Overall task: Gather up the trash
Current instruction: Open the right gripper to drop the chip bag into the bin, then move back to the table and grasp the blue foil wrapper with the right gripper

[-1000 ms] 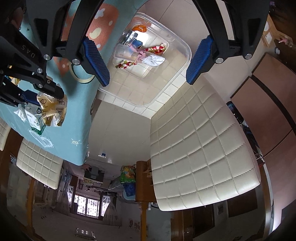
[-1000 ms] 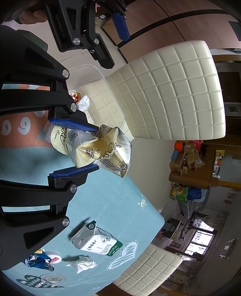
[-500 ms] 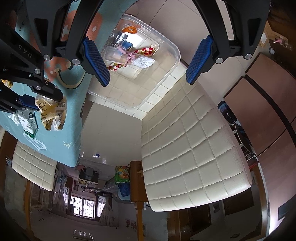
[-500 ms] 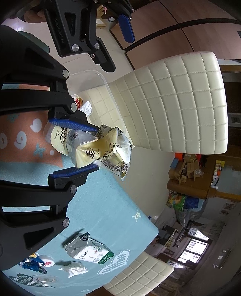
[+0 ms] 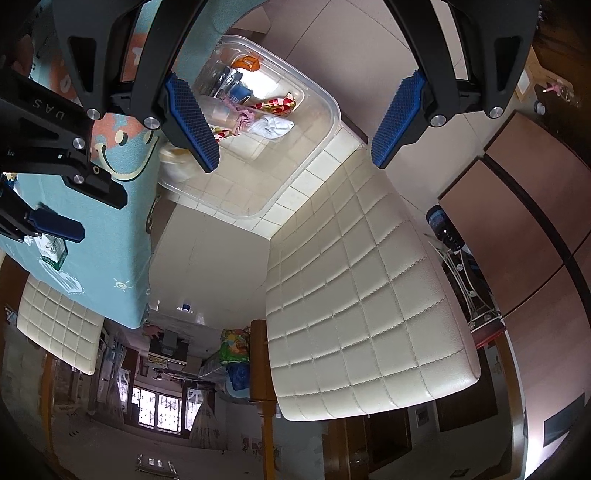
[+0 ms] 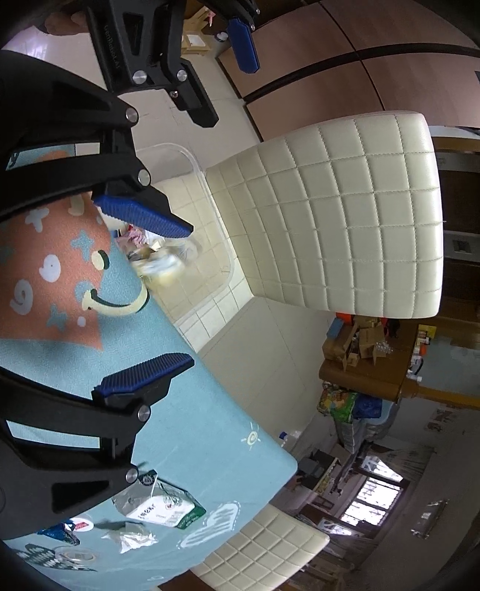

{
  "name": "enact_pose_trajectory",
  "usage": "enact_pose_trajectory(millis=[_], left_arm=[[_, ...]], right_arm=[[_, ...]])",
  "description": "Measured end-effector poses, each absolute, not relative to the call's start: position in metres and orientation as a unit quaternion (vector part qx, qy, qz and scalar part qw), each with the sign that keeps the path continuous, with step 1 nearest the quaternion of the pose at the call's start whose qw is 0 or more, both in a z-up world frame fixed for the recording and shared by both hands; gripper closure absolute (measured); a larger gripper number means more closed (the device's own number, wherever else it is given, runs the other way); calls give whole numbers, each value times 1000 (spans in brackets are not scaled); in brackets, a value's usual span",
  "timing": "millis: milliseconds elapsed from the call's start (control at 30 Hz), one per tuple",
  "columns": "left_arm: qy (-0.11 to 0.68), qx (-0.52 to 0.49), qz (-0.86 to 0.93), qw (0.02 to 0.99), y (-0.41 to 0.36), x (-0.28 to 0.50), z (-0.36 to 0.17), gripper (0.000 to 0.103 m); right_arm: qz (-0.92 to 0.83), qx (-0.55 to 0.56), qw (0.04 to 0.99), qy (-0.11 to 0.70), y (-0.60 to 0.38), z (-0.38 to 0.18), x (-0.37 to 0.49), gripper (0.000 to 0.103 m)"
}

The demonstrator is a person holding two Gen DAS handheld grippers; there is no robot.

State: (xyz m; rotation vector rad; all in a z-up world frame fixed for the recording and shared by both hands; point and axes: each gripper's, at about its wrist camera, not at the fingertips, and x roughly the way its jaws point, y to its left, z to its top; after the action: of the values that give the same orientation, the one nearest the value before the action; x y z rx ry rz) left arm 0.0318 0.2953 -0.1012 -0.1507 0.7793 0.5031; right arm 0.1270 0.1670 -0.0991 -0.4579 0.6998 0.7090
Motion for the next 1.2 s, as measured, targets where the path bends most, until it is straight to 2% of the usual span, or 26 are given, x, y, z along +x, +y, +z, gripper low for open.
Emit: enact_pose_trajectory(millis=[167, 300, 700, 767, 1033, 1200], left_arm=[[375, -71, 234, 894, 291, 33, -98, 21], [375, -65, 223, 897, 281, 36, -97, 21], [384, -31, 150, 911, 210, 56, -92, 21], [383, -25, 137, 913, 195, 61, -90, 21], [388, -14, 75, 919, 132, 86, -88, 20], [395, -1, 42, 918, 93, 101, -90, 21]], right_arm=[[323, -211, 861, 333, 157, -96, 131, 30], [308, -203, 867, 335, 140, -95, 132, 21], [221, -158, 895, 354, 21, -92, 148, 20], [203, -143, 900, 359, -6, -91, 153, 23], [146, -53, 892, 424, -100, -109, 187, 51], [155, -17, 871, 467, -121, -132, 205, 57]])
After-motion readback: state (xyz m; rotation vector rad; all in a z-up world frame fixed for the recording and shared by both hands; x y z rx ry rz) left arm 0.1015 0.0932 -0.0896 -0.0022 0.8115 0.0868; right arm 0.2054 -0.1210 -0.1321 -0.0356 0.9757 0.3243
